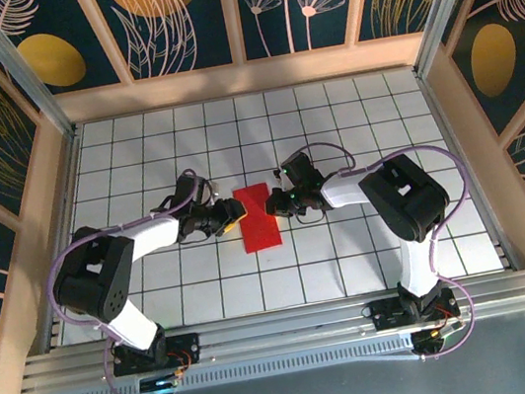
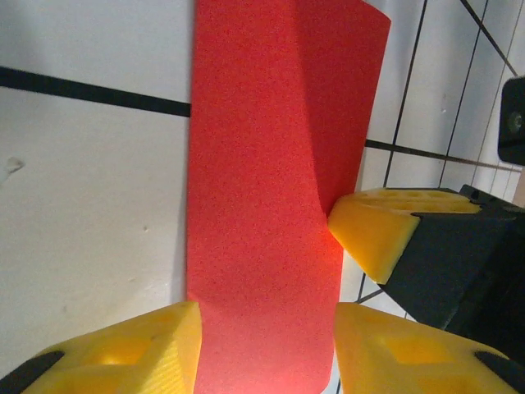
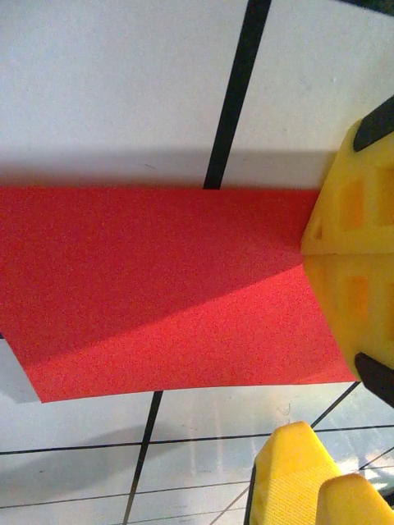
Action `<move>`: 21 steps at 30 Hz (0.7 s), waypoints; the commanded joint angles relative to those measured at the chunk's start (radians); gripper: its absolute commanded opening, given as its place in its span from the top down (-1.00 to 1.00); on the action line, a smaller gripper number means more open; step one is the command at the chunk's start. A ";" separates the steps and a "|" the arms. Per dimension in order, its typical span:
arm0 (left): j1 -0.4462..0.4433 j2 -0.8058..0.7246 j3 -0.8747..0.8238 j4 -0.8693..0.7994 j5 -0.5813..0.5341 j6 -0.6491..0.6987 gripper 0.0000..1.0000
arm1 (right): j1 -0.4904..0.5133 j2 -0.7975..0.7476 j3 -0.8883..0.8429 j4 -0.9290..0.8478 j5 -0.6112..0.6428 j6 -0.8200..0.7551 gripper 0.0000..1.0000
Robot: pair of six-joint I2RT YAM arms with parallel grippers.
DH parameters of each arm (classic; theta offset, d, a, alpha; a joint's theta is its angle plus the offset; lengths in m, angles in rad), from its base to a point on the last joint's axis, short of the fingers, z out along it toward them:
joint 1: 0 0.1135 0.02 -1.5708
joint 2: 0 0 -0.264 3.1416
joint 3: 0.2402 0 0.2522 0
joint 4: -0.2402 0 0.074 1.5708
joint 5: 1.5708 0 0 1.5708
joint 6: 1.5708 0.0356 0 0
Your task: Fold a paper plane with a square sheet of paper (fold left side to right side)
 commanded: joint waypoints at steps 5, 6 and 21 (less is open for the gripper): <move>0.002 0.072 0.040 -0.020 0.026 0.048 0.13 | -0.001 0.026 -0.018 -0.067 -0.005 -0.028 1.00; 0.003 0.079 0.041 -0.021 0.027 0.051 0.15 | -0.001 0.025 -0.019 -0.068 -0.005 -0.030 1.00; -0.011 0.109 0.042 -0.012 0.059 0.068 0.23 | 0.001 0.026 -0.016 -0.068 -0.004 -0.026 1.00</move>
